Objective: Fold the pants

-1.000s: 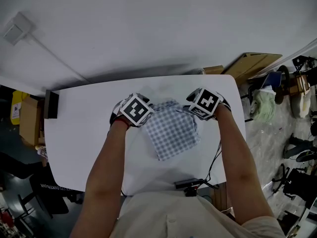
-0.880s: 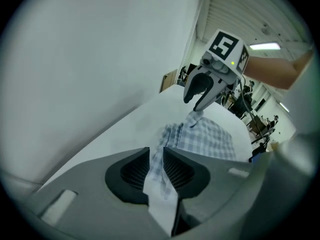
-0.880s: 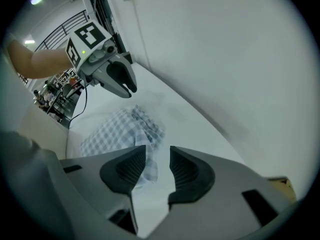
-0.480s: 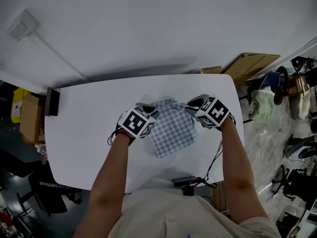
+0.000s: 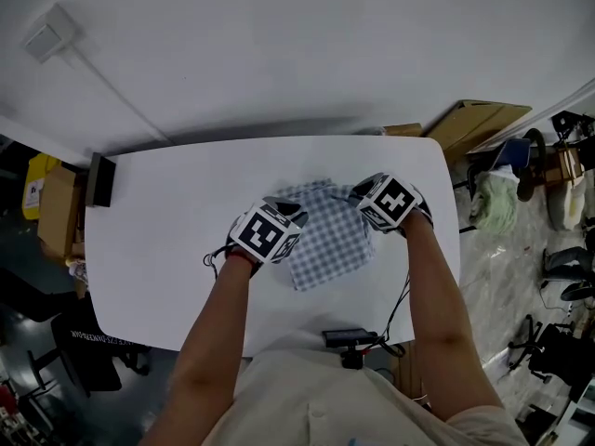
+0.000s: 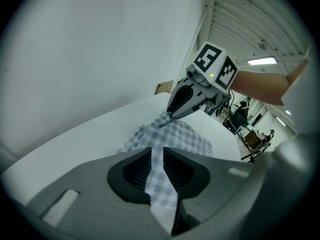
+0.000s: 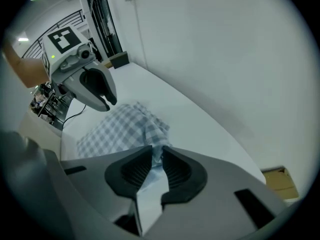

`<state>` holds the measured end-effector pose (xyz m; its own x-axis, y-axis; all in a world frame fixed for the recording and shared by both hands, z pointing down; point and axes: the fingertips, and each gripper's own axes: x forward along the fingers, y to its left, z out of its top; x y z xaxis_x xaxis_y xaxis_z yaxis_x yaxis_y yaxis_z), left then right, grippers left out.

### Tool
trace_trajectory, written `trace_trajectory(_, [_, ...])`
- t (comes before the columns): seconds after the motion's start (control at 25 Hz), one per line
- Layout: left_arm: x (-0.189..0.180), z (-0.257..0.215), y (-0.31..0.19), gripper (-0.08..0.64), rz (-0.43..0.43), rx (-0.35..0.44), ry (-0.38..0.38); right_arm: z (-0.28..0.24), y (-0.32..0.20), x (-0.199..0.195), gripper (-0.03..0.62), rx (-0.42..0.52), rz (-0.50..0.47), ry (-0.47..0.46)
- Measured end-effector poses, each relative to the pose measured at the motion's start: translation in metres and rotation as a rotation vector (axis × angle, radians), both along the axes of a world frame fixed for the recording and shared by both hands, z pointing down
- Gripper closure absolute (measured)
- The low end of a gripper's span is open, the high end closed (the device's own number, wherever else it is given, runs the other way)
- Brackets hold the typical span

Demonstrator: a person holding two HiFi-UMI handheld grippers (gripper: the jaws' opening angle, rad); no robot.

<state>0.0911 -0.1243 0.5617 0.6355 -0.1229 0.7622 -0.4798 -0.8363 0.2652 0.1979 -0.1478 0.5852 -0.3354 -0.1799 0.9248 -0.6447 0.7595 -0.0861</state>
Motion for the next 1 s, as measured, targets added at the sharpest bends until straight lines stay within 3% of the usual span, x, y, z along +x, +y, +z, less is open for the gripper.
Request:
trace_trajectory(0.24, [0.001,0.008,0.002,0.48,-0.022,-0.017,0.009,0.016,-0.028,0.009,0.526,0.056,0.094,0.008])
trace_trajectory(0.44, [-0.001,0.014,0.002,0.481,-0.044,-0.021,0.017,0.028,-0.036,0.013,0.528,0.059,0.215,-0.049])
trace_trajectory(0.64, [-0.005,0.014,-0.001,0.48,-0.088,-0.027,0.042,0.023,-0.037,0.017,0.522,0.037,0.38,-0.225])
trace_trajectory(0.8, [-0.004,0.0,-0.008,0.49,-0.162,-0.04,0.132,0.001,-0.039,0.032,0.518,0.073,0.523,-0.367])
trace_trajectory(1.0, [0.0,-0.024,-0.011,0.507,-0.216,-0.003,0.239,-0.031,-0.023,0.024,0.528,0.154,0.529,-0.438])
